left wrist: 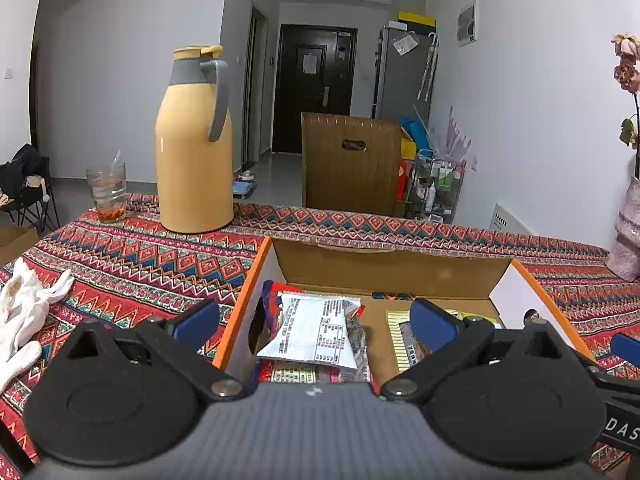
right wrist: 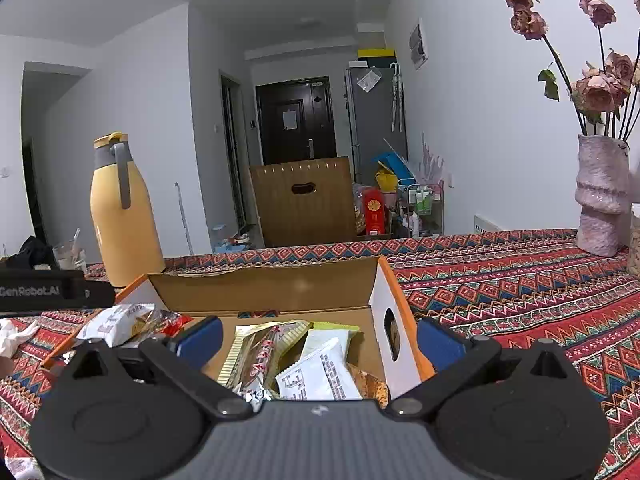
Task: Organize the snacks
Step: 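Withdraw both tools from the box toward the snack pile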
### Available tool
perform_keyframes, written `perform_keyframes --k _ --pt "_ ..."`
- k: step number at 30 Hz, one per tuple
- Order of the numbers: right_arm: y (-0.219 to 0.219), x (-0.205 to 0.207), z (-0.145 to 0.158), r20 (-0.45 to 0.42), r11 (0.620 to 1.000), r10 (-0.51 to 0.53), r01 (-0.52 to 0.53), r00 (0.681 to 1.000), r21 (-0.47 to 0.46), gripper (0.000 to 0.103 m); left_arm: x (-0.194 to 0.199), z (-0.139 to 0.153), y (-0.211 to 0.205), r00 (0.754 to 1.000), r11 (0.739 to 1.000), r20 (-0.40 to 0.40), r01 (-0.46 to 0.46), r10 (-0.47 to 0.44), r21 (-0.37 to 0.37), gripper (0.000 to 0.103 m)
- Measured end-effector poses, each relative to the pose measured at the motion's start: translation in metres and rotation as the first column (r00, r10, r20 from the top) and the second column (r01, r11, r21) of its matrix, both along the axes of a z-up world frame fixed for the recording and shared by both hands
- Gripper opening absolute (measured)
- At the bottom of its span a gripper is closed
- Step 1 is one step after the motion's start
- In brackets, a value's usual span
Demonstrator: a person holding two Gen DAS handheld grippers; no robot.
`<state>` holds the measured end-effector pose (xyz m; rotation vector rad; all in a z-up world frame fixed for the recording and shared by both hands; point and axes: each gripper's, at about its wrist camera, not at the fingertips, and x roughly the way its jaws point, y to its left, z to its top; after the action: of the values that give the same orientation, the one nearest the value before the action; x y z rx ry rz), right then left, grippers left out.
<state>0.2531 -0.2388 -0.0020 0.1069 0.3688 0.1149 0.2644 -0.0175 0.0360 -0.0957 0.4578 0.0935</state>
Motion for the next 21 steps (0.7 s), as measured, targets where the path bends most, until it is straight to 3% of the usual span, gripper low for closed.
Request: perform_keyframes --k 8,14,21 --pt "-0.003 -0.011 0.014 0.027 1.0 0.012 -0.012 1.0 0.014 0.103 -0.015 0.018 -0.004 0.999 1.0 0.032 -0.004 0.004 0.019 0.103" --pt "-0.004 -0.04 0.038 0.104 0.999 0.034 -0.036 0.994 0.015 0.103 -0.037 0.027 0.0 0.999 0.999 0.037 -0.001 0.0 0.037 0.103" --pt "0.002 -0.073 0.043 0.118 0.997 0.075 -0.076 0.99 0.008 0.103 -0.071 0.023 0.011 0.999 0.998 0.029 0.02 -0.022 0.06 0.103"
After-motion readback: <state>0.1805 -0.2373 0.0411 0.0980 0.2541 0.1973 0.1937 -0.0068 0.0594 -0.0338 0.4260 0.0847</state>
